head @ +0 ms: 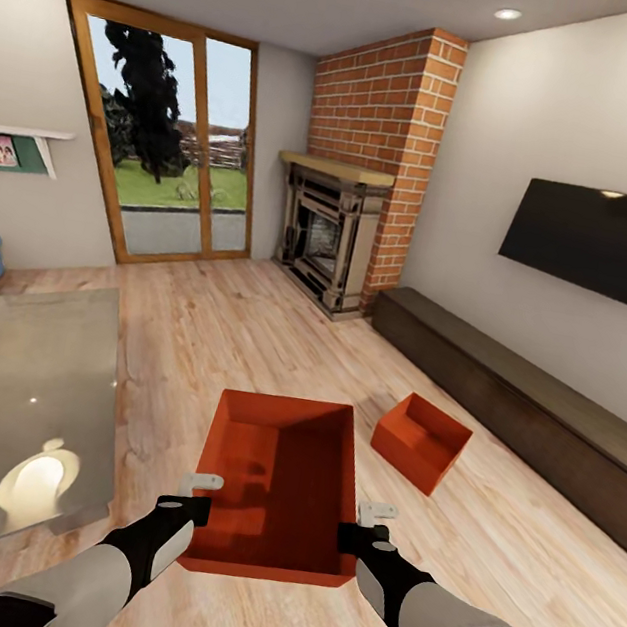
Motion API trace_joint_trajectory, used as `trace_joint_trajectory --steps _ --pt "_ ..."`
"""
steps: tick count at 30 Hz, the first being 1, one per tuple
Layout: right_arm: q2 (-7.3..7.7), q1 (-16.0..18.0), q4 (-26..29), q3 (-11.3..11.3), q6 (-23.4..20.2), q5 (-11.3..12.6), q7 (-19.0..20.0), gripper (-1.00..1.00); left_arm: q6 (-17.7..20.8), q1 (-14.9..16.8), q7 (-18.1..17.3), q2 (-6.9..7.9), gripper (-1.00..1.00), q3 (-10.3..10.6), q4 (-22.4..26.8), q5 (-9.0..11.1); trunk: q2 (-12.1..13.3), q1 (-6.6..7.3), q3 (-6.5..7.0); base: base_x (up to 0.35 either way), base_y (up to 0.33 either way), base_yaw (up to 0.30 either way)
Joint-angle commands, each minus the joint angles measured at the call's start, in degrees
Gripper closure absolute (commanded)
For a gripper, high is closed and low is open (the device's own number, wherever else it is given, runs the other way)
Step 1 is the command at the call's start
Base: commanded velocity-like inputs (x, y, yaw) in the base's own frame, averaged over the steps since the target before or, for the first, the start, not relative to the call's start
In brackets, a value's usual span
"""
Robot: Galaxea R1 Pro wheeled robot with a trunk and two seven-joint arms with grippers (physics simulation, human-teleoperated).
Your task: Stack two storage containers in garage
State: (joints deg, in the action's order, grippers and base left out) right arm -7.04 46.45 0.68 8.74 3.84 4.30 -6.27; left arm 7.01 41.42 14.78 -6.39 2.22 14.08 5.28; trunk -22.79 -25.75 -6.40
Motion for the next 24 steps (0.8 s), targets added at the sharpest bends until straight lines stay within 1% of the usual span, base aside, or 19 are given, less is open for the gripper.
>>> trace_joint_trajectory --steps 1,9,24 --pt "0.01 0.04 -0.33 -0.13 0.29 1.15 -0.32 1.0 -0.42 0.07 0.69 0.15 1.0 -0.99 0.33 -1.24 -0.12 -0.04 -0.03 0.0 0.0 0.068" --pt "0.01 0.04 -0.33 -0.15 0.29 1.15 -0.32 1.0 -0.42 0.07 0.69 0.3 1.0 -0.99 0.38 -1.24 -0.12 -0.04 0.69 0.0 0.0 0.059" --pt "0.01 0.04 -0.33 -0.13 0.29 1.14 -0.32 1.0 -0.42 0.05 0.69 0.44 1.0 -0.99 0.42 -0.55 -0.12 -0.04 2.04 0.0 0.0 0.007"
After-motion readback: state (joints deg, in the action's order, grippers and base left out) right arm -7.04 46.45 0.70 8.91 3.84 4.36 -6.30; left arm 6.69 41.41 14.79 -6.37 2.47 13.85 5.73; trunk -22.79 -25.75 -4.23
